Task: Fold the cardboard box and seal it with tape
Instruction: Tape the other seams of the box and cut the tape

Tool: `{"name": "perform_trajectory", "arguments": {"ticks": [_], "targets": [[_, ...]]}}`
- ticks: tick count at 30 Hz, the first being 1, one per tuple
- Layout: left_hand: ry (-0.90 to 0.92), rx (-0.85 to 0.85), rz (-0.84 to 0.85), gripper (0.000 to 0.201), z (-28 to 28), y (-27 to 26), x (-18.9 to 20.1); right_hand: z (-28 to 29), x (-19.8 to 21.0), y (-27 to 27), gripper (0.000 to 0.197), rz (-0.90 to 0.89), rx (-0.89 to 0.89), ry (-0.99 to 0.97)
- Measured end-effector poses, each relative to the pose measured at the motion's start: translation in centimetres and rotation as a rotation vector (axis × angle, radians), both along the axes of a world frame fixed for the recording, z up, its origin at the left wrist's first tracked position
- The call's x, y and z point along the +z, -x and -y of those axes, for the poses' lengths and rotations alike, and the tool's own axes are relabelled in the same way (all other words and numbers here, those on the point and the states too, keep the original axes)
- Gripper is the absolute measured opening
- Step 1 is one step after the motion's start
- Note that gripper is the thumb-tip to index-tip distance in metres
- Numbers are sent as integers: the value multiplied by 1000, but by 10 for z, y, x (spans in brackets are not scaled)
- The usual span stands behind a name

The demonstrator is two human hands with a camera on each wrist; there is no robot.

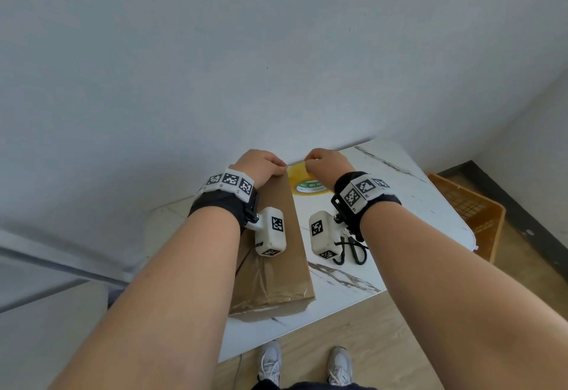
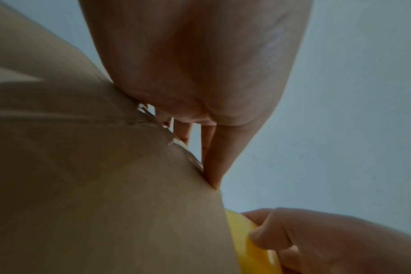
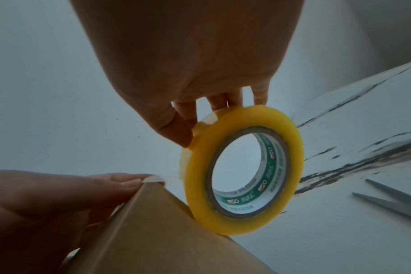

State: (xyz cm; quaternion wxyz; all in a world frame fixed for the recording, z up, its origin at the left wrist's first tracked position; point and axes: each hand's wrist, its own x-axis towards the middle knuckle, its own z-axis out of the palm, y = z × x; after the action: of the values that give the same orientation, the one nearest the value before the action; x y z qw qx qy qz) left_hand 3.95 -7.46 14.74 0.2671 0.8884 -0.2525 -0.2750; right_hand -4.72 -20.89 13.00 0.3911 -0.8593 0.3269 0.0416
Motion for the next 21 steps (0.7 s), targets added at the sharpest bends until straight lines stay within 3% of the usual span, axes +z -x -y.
{"name": "perform_trajectory", "arguments": {"ticks": [2, 8, 12, 16, 19, 21], "targets": [[-23, 40, 15, 7, 2, 3, 0, 1, -3, -1, 26, 38, -2, 7], [-54, 95, 66, 10, 3, 13, 0, 9, -16, 14, 35, 219, -62, -11], [-20, 132, 37, 7, 1, 16, -1, 13, -26, 25, 37, 340, -281, -27], [11, 192, 4, 7, 0, 18, -3, 21, -55, 47, 23, 105, -388, -15], [38, 219, -16, 11, 1, 18, -5, 21, -84, 65, 12, -120, -299, -3], [29, 214, -12, 17, 4, 17, -5, 19, -101, 73, 16, -244, -215, 20]]}}
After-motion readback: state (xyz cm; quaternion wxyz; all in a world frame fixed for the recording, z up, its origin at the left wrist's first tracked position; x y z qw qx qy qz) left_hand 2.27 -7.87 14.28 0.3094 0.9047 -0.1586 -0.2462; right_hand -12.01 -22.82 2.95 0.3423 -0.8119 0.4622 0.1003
